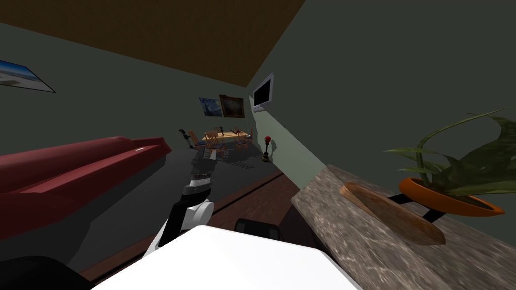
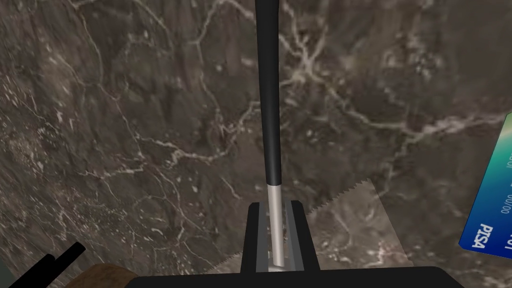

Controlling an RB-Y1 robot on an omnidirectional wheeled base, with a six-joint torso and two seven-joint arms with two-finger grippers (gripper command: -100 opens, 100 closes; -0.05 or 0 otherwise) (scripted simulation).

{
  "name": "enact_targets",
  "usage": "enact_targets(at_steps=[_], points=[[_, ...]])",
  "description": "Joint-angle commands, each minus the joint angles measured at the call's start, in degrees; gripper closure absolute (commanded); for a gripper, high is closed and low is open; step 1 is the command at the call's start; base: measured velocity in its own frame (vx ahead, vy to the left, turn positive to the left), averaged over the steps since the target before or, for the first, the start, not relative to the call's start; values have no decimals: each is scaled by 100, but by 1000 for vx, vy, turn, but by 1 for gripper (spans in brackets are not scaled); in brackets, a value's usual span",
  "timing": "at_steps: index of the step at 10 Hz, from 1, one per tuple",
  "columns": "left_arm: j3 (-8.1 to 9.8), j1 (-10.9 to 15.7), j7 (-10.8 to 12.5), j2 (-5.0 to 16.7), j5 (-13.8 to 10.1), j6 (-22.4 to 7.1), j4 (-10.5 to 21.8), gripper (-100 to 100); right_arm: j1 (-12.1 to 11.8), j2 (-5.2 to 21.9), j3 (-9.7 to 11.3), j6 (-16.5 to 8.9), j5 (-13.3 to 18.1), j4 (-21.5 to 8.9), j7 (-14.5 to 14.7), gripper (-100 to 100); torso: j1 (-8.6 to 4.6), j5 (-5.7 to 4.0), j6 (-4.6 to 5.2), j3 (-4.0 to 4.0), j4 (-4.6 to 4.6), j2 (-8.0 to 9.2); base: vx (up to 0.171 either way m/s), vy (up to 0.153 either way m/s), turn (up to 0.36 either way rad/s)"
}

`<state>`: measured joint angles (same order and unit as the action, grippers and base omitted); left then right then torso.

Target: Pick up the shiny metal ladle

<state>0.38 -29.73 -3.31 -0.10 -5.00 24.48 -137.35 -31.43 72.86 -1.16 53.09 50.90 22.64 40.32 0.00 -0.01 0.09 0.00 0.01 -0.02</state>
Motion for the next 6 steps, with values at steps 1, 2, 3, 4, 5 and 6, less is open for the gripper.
enact_targets(at_steps=[1,2,3,4,5,6], points=[[0,0,0,0,0,0,0,0,-151,28,-18,-99,-44,202,-105,100,0,0,0,0,0,0,-9,-3,-2],[0,0,0,0,0,0,0,0,-326,167,71,-272,-179,408,-283,100,1,-1,0,-1,0,-2,-16,-1,-24],[0,0,0,0,0,0,0,0,-326,167,71,-272,-179,547,-283,100,3,4,3,0,0,1,-20,-7,-32],[0,0,0,0,0,0,0,0,-501,306,159,-446,-314,860,-462,100,3,0,0,1,1,1,-28,-7,-41],[0,0,0,0,0,0,0,0,-501,306,159,-446,-314,891,-462,100,1,1,1,1,1,2,-21,-6,-20],[0,0,0,0,0,0,0,0,-677,445,248,-619,-448,1068,-641,100,1,0,0,1,1,1,-22,-8,-28]])
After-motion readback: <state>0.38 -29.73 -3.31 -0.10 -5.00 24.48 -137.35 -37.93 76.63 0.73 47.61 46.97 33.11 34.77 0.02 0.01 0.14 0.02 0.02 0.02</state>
